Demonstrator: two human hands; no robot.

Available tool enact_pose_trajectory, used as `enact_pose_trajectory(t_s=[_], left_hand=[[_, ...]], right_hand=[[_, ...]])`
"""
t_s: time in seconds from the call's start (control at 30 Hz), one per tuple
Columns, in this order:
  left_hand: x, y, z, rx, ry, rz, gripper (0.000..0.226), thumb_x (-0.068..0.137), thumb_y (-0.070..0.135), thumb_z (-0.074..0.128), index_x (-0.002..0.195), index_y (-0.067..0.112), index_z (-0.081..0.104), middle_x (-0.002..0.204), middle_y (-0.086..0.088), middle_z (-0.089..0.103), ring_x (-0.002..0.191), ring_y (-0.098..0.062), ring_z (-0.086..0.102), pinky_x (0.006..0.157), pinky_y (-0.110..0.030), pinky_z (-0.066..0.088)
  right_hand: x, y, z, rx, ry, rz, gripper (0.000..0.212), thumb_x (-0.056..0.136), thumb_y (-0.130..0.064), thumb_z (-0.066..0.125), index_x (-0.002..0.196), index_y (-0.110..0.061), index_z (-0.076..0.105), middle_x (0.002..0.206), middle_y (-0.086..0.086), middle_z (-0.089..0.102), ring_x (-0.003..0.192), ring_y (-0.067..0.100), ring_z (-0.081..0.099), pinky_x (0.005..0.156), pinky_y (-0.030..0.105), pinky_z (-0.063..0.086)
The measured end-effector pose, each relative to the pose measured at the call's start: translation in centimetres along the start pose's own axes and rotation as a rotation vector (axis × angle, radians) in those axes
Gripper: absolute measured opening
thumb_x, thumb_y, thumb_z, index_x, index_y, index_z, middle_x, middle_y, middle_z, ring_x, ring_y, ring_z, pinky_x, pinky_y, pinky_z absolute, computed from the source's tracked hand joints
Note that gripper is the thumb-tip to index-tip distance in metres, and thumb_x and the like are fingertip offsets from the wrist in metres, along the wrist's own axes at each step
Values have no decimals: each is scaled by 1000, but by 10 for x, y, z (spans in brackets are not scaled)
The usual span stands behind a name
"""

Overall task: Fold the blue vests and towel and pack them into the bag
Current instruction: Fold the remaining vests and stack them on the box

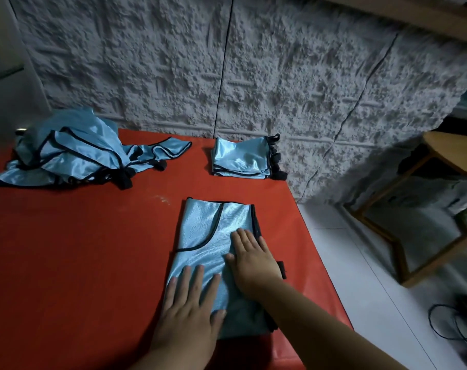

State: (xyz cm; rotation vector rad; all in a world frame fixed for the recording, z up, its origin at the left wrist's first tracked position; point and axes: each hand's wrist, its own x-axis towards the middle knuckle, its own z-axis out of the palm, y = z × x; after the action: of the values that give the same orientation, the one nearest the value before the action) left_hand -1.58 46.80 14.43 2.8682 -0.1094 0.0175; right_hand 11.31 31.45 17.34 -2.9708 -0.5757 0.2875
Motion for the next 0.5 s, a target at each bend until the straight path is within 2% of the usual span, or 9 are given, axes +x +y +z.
enact_pose_trajectory(t_s=[0.07, 0.13, 0.2, 0.27, 0.3, 0.37, 0.43, 0.5], left_hand=[[0, 1, -1, 22, 10, -17, 65, 87, 54, 41, 140, 22, 61, 149, -15, 52, 139, -37, 47, 110, -54, 30], [5, 1, -7, 1, 70, -32, 59, 92, 54, 40, 135, 21, 64, 144, -16, 57, 134, -38, 52, 111, -51, 32], [13, -3, -19, -54, 111, -107, 57, 81, 48, 65, 129, 19, 66, 135, -19, 61, 126, -41, 58, 106, -50, 45], [22, -11, -35, -103, 105, -222, 69, 63, 37, 86, 125, 15, 68, 123, -17, 64, 111, -41, 63, 90, -50, 55], [23, -15, -46, -113, 82, -275, 72, 61, 35, 88, 127, 15, 66, 117, -14, 64, 106, -39, 62, 86, -47, 56], [24, -20, -59, -83, 15, -322, 76, 73, 42, 80, 141, 25, 51, 118, -6, 58, 110, -30, 56, 94, -40, 49], [25, -26, -58, -139, 10, -344, 76, 83, 42, 72, 149, 34, 34, 125, -1, 55, 119, -24, 54, 99, -32, 44], [30, -33, -55, -256, 5, -356, 76, 83, 37, 75, 148, 34, 34, 128, 0, 58, 121, -21, 58, 97, -31, 45]], right_hand=[[0, -1, -11, 64, -8, 67, 63, 108, -36, 26, 162, -19, 0, 170, -1, -5, 156, 14, -11, 126, 40, -5], [-3, -3, -25, 181, 91, 186, 68, 101, -24, 40, 161, -18, 10, 170, 3, 7, 157, 19, 2, 126, 41, 9], [-10, 2, -37, 339, 214, 394, 62, 96, -27, 49, 154, -16, 31, 158, 9, 37, 147, 28, 32, 116, 41, 33], [-16, 10, -39, 400, 205, 523, 50, 89, -36, 52, 135, -17, 53, 131, 9, 61, 123, 32, 54, 97, 39, 50], [-20, 12, -37, 370, 155, 531, 45, 84, -40, 53, 122, -19, 61, 119, 6, 67, 113, 32, 60, 91, 39, 53], [-24, 15, -30, 327, 110, 521, 41, 74, -47, 57, 106, -23, 67, 105, 2, 68, 101, 30, 63, 84, 39, 56], [-25, 14, -28, 327, 109, 530, 41, 69, -51, 60, 101, -27, 67, 99, -1, 66, 97, 27, 63, 82, 37, 55], [-20, 13, -30, 335, 112, 552, 38, 70, -52, 62, 100, -29, 67, 99, -3, 66, 98, 26, 63, 83, 35, 54]])
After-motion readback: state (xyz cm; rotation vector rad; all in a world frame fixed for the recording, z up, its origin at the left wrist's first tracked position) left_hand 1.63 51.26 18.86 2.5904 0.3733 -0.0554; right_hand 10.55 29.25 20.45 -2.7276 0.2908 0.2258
